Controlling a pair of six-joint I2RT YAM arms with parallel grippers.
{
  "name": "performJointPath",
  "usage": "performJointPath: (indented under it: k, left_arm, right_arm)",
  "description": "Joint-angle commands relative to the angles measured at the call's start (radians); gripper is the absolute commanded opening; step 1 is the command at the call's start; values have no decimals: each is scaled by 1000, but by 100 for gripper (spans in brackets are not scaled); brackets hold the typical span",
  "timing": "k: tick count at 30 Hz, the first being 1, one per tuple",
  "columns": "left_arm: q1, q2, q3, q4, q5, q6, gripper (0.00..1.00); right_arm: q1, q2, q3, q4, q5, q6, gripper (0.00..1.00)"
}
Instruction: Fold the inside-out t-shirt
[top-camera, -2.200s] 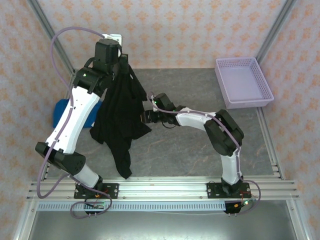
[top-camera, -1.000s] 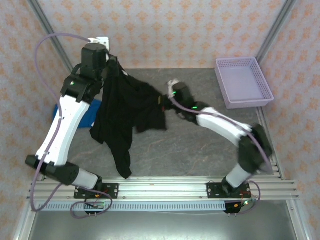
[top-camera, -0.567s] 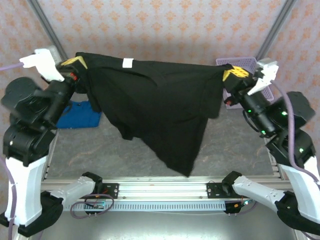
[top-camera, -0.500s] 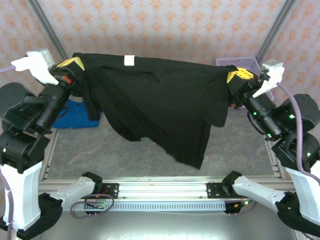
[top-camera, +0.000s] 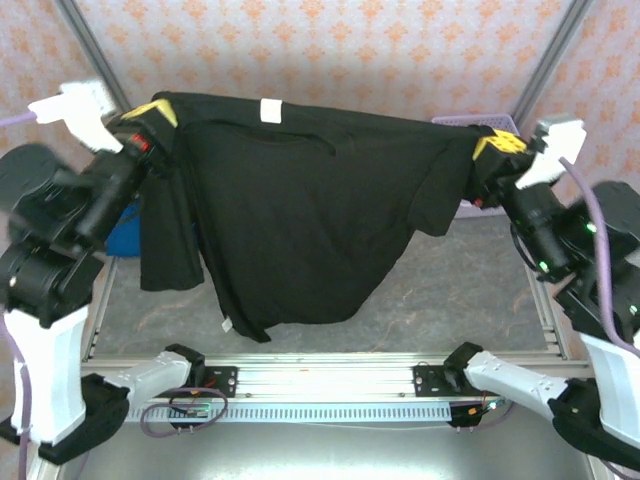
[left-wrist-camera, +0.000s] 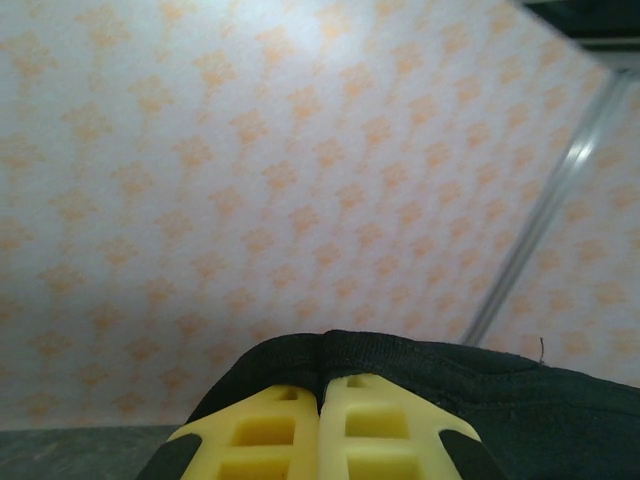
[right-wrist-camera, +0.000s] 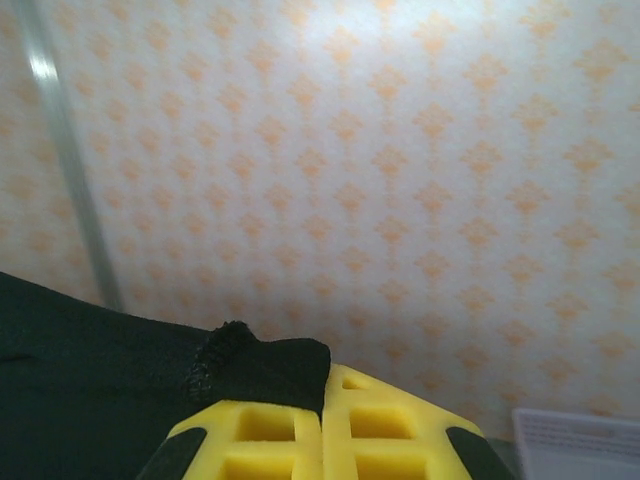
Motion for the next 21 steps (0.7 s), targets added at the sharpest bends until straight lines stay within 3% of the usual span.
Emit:
performJointPath:
  k: [1, 6, 11, 15, 17, 19, 21]
  left_arm:
    - [2, 144, 6, 10, -162, 60, 0]
    - [15, 412, 73, 56, -276, 131, 0]
    - [44, 837, 393, 6, -382, 185, 0]
    - [48, 1164, 835, -147, -397, 200, 20]
    - [49, 1255, 992, -224, -383, 189, 39]
    - [49, 1237, 984, -278, -342, 158, 53]
    - [48, 1150, 853, -322, -279, 108, 57]
  right_arm:
    - [-41, 150, 39, 70, 211, -85, 0]
    - [-237, 415, 99, 151, 145, -49, 0]
    - [-316, 804, 311, 228, 150, -31, 0]
    - [-326, 1120, 727, 4, 169, -21, 15]
    - [-326, 1257, 978, -199, 122, -1, 29]
    - [-324, 1287, 1037, -303, 71, 13, 38]
    - [-321, 1237, 947, -375, 0, 52, 44]
